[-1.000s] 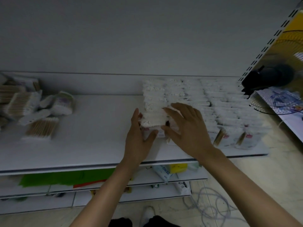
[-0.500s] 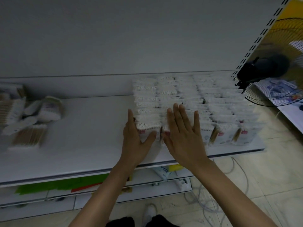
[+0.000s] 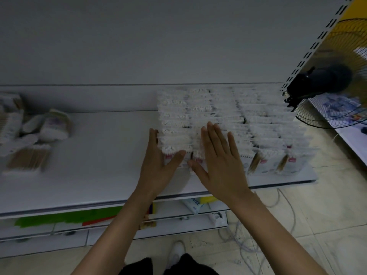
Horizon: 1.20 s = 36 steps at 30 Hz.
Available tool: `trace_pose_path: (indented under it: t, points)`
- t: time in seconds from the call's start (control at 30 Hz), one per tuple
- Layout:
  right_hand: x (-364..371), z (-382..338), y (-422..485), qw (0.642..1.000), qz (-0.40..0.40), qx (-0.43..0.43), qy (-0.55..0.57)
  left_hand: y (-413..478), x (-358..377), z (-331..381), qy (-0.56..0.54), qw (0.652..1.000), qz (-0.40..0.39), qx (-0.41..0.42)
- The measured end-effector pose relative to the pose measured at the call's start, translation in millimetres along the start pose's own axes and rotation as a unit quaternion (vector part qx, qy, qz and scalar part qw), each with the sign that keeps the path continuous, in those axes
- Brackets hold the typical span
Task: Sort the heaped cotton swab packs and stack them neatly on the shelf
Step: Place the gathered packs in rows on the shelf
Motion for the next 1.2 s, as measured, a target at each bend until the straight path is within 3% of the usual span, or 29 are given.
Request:
trace_pose_path:
  t: [0.1,0.2,0.33,0.47,0.73,0.97,1.2]
  points:
    - [-10,-9,4,1.0,0.014,0.012,0.017,-3,-11,9,0.022,1.0,0.017,0.001]
    - [-23,-27,11,0.999,0.037,0.011,0.039,-10,-32,20,0.093,0.993,0.044,0.057]
    - [-37,-69,27,0.998,0.045,0.0,0.048,-23,-87,39,0.256,0.94,0.108,0.195]
    - [-50,-144,47,0.996,0.032,-0.042,0.078,-50,-171,44,0.375,0.883,0.155,0.235]
    - [-81,-393,59,0.967,0.048,-0.183,0.17,-196,-405,10,0.501,0.797,0.298,0.16]
    - [-85,-568,44,0.941,0.034,-0.233,0.244,-326,-569,-48,0.492,0.788,0.37,-0.004]
    - [-64,-699,50,0.916,-0.02,-0.314,0.249,-361,-660,-84,0.477,0.793,0.374,-0.058]
Point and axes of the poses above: each hand's wrist, its own y-axis towards the middle knuckle, its own x-axis out of the palm, z = x × y, the point moved 5 cm from there along y, towards the middle knuckle, and after that the axes turned 3 degrees about -x, right-handed, at the moved point
